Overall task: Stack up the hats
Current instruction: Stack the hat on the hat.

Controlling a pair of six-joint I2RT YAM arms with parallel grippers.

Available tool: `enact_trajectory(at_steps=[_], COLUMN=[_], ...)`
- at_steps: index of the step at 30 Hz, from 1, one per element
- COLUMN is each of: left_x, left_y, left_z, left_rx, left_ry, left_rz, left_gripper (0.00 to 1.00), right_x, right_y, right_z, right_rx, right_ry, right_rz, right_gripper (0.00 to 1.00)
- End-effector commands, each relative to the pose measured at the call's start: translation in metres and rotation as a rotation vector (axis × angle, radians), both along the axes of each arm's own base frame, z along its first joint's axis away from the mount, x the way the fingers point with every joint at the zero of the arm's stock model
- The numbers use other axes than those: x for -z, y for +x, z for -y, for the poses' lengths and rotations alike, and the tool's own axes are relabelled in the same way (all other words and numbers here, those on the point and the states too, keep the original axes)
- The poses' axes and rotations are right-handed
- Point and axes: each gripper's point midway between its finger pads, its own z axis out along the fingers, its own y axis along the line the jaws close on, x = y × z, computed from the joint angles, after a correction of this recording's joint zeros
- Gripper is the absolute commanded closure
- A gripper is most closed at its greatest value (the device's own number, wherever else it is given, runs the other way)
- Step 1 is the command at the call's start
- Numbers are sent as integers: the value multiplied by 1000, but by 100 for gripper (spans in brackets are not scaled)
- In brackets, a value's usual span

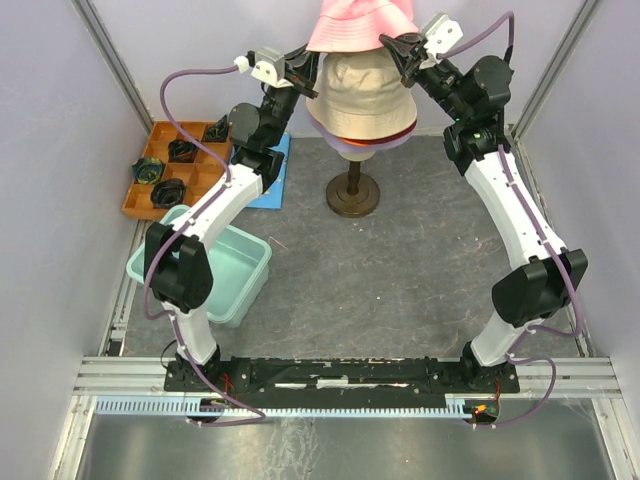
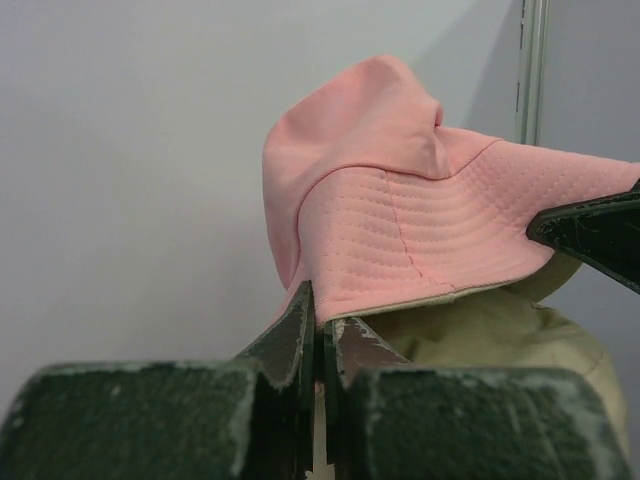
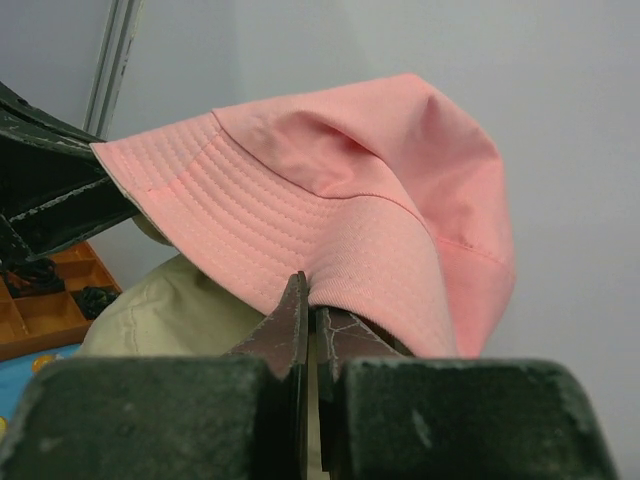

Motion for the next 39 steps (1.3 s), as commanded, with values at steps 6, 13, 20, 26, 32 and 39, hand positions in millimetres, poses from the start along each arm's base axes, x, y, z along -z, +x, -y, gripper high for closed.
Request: enact_trajectory(at_steps=[6,13,20,26,32,39], left_x=[-90,-74,-55,-34,-23,-7], left_y=[-61,-60,-65,-72,-78,-84], left_z=[-130,-130,-130,-134,-138,-146], left_rx=[-309,-318,-309,-318,-336,-390], left_ry=[-253,-221,-212,-192,-167,-132], left_rz=[205,154,105,56,34,2], left_gripper=[97,97,97,97,97,97], right_x=[-42,-24,-13,4,19,41], right_y=[6,-2,-20,-43,-61,-58], right_z=[138,151,165,160,151,140], right_rx=[423,439,429,374,302,204], right_ry=[179,206,246,285,379,535], right_rz=[58,-5,-55,-139,-249,-389], right_gripper=[100,100,100,100,100,100])
